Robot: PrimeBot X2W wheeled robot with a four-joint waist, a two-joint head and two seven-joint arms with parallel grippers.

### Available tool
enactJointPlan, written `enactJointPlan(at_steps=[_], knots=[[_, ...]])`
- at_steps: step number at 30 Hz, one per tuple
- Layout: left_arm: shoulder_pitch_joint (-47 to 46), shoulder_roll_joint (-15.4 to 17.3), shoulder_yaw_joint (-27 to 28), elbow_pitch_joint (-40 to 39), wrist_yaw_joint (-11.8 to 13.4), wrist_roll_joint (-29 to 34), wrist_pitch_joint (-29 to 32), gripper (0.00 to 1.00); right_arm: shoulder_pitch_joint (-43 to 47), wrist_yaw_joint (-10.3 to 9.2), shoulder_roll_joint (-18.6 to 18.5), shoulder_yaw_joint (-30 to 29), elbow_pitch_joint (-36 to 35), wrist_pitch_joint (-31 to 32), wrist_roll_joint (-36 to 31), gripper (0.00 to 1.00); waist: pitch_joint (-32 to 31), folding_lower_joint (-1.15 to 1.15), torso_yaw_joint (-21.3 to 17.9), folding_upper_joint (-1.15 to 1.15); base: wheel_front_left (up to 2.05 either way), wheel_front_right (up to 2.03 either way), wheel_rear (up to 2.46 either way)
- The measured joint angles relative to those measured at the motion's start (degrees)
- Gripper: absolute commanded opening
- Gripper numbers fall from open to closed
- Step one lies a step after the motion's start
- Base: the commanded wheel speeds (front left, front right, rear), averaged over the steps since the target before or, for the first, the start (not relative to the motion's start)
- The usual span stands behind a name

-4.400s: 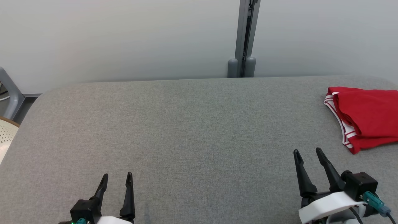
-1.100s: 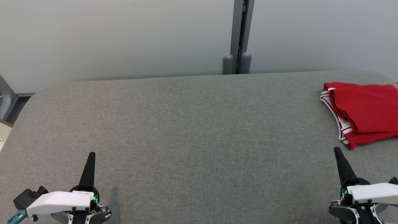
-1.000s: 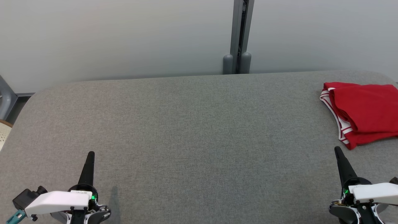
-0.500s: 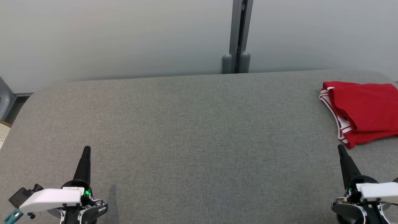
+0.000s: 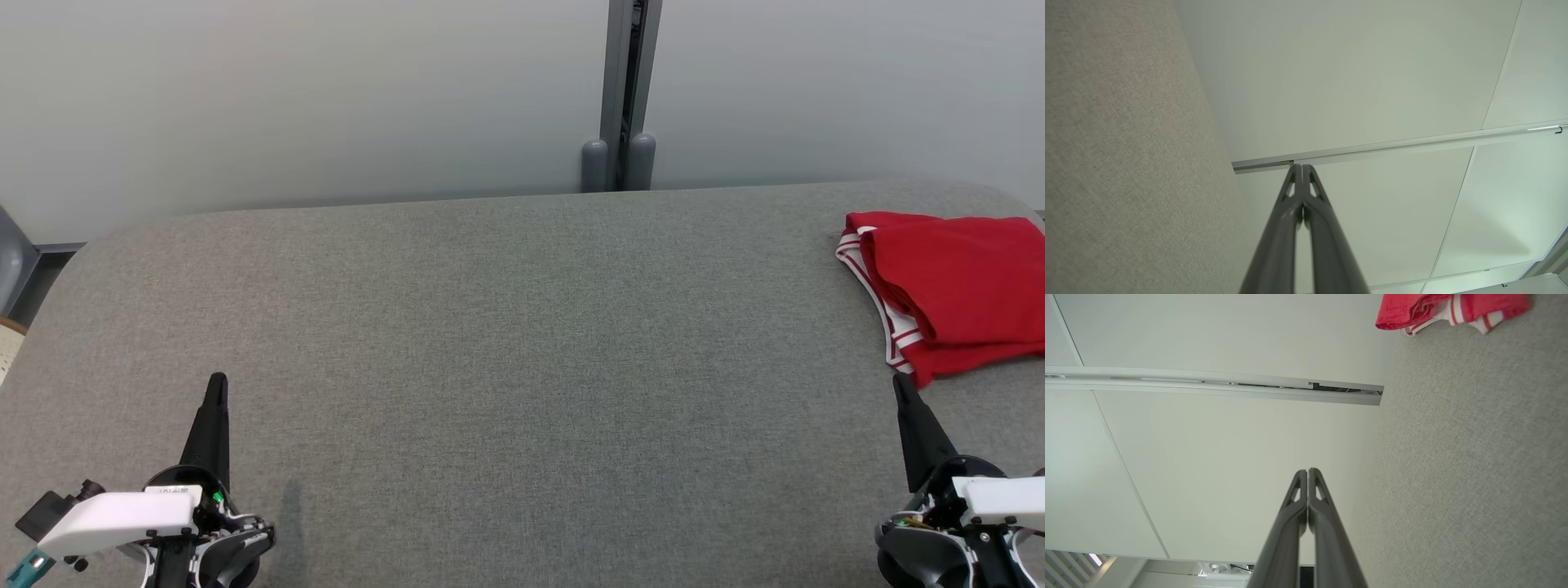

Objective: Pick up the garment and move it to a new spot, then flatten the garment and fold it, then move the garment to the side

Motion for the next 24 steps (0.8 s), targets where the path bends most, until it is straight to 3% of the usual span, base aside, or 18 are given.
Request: enactJointPlan(at_steps=[24], knots=[[-0.48, -0.04, 0.48, -0.12, -0.45, -2.32, 0.51, 0.0, -0.28, 0.0, -0.01, -0.49, -0.19, 0.82, 2.22, 0.0, 0.06, 0.0, -0.08, 0.0, 0.0, 0.0, 0.0]])
